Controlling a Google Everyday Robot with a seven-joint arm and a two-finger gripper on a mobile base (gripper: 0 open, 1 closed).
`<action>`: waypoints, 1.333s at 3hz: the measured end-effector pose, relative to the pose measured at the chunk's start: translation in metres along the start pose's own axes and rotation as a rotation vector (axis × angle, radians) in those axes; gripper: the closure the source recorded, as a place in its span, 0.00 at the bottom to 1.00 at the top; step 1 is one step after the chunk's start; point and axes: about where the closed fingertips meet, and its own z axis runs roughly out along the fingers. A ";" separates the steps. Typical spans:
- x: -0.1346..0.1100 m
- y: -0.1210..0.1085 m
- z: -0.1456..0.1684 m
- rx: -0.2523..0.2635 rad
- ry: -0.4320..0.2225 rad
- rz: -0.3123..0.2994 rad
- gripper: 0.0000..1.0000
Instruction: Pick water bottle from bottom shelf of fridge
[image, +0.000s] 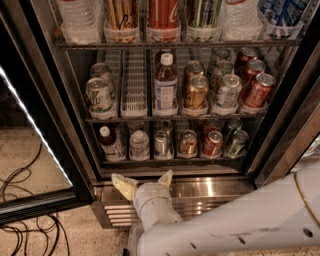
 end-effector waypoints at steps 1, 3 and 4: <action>0.001 0.017 0.017 -0.052 -0.002 -0.038 0.00; 0.007 0.029 0.027 -0.088 -0.006 -0.046 0.00; 0.005 0.041 0.053 -0.117 -0.039 -0.069 0.15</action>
Offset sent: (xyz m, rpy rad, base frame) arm 0.0110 0.0189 -0.0019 -0.0143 -0.0177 0.0536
